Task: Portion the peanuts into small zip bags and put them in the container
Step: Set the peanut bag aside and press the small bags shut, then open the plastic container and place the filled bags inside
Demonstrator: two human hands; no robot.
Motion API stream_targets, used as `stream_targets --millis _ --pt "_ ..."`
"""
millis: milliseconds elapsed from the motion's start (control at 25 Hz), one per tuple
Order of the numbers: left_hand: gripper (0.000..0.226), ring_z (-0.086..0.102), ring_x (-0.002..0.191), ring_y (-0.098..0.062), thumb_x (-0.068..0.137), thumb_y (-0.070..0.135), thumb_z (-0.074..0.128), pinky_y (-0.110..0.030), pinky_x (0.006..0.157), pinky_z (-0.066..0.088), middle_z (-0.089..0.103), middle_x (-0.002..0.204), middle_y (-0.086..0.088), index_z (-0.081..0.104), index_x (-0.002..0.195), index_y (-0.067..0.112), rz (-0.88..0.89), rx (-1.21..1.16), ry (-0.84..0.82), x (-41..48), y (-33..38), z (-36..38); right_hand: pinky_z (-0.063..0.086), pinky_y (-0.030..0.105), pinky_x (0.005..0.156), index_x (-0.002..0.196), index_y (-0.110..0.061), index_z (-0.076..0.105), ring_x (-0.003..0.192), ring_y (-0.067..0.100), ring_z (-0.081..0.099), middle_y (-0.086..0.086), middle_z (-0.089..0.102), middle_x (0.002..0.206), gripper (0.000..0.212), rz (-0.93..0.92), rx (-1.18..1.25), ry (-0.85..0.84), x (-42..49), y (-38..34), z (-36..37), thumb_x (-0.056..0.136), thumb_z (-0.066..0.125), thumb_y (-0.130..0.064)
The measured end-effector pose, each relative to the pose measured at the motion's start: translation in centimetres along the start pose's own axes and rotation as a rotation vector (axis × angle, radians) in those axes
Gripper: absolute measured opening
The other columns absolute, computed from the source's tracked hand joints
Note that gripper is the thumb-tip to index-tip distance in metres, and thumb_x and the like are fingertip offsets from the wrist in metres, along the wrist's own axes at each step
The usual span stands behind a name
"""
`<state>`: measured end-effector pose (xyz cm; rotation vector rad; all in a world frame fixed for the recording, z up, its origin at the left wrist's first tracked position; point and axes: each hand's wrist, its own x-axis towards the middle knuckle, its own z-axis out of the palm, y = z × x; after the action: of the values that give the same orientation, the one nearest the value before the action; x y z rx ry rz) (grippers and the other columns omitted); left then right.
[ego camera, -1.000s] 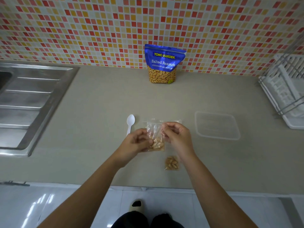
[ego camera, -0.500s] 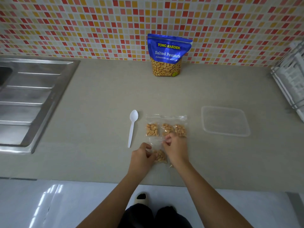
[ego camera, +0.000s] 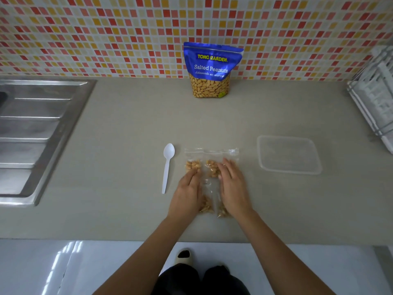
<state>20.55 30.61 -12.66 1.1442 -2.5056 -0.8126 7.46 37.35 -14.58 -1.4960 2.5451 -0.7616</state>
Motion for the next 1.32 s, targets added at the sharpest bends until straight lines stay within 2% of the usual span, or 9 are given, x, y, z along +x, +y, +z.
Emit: stream_targets --millis 120,240,360,600,680,760,920,1160,1320 --pt "0.054 0.006 0.147 -0.025 0.099 0.034 0.018 -0.029 0.117 0.006 0.013 0.158 -0.006 0.021 0.148 0.011 0.050 0.097 -0.159 2.5 0.2 1.2 0.022 0.046 0.113 0.143 -0.003 0.030 0.143 0.033 0.016 0.013 0.021 0.154 0.057 0.031 -0.084 -0.200 0.1 1.4 0.3 0.095 0.016 -0.031" --pt "0.069 -0.005 0.147 -0.023 0.090 0.046 -0.003 -0.035 0.119 0.002 0.003 0.160 -0.001 0.010 0.150 0.015 0.091 0.239 -0.283 3.4 0.0 2.1 0.019 0.046 0.117 0.144 -0.001 0.024 0.144 0.033 0.010 0.014 0.019 0.155 0.068 0.017 -0.095 -0.250 0.2 1.7 0.9 0.090 0.004 -0.036" --pt "0.080 -0.002 0.147 -0.024 0.080 0.046 -0.011 -0.037 0.119 0.004 0.006 0.159 0.000 0.013 0.149 0.015 0.129 0.265 -0.282 2.5 -0.5 2.6 0.027 0.048 0.111 0.139 0.002 0.035 0.139 0.037 0.027 0.018 0.034 0.148 0.060 0.044 -0.112 -0.212 -0.7 1.4 1.3 0.092 0.014 -0.028" --pt "0.053 0.035 0.137 -0.032 0.093 0.030 0.025 -0.047 0.106 0.036 0.042 0.146 -0.008 0.044 0.138 0.007 0.122 0.314 -0.236 0.1 -0.2 2.9 0.046 0.047 0.099 0.129 0.001 0.050 0.128 0.035 0.046 0.019 0.048 0.139 0.043 0.034 -0.165 -0.095 -3.2 1.3 1.7 0.090 0.046 -0.017" --pt "0.059 0.009 0.144 -0.024 0.093 0.034 0.014 -0.039 0.115 0.017 0.022 0.156 -0.006 0.029 0.145 0.010 0.113 0.304 -0.264 -0.1 0.1 2.7 0.045 0.047 0.099 0.127 -0.001 0.052 0.127 0.037 0.047 0.021 0.046 0.139 0.042 0.041 -0.161 -0.063 -3.3 1.3 1.4 0.087 0.057 -0.013" --pt "0.070 -0.009 0.146 -0.023 0.088 0.041 -0.003 -0.035 0.116 -0.001 0.001 0.159 -0.006 0.016 0.149 0.013 0.087 0.244 -0.292 -0.3 0.3 2.5 0.047 0.047 0.097 0.126 -0.006 0.055 0.126 0.035 0.048 0.018 0.049 0.137 0.039 0.038 -0.191 -0.046 -3.3 1.2 0.7 0.091 0.044 -0.022" --pt "0.070 0.001 0.147 -0.028 0.093 0.045 0.001 -0.037 0.118 0.005 0.007 0.158 -0.012 0.025 0.146 0.007 0.089 0.150 -0.175 0.6 2.0 1.2 0.038 0.043 0.105 0.129 -0.007 0.054 0.129 0.033 0.044 0.014 0.050 0.138 0.049 0.072 -0.056 0.076 -2.5 1.7 -2.0 0.095 0.027 -0.032" --pt "0.049 0.010 0.147 -0.021 0.102 0.026 0.024 -0.025 0.116 0.009 0.012 0.158 -0.010 0.020 0.147 0.006 0.076 -0.126 -0.201 6.3 8.1 1.1 0.035 0.043 0.106 0.128 -0.002 0.051 0.129 0.039 0.039 0.024 0.039 0.141 0.042 0.243 -0.037 0.442 0.7 9.0 -8.5 0.091 0.043 -0.021" --pt "0.054 0.033 0.138 -0.031 0.101 0.030 0.031 -0.028 0.109 0.024 0.034 0.149 -0.020 0.022 0.145 0.000 -0.107 -0.267 -0.311 9.9 12.0 3.5 0.023 0.040 0.112 0.138 0.005 0.035 0.136 0.043 0.027 0.032 0.027 0.146 0.055 0.523 0.041 0.390 1.9 15.0 -11.4 0.092 0.047 -0.021"
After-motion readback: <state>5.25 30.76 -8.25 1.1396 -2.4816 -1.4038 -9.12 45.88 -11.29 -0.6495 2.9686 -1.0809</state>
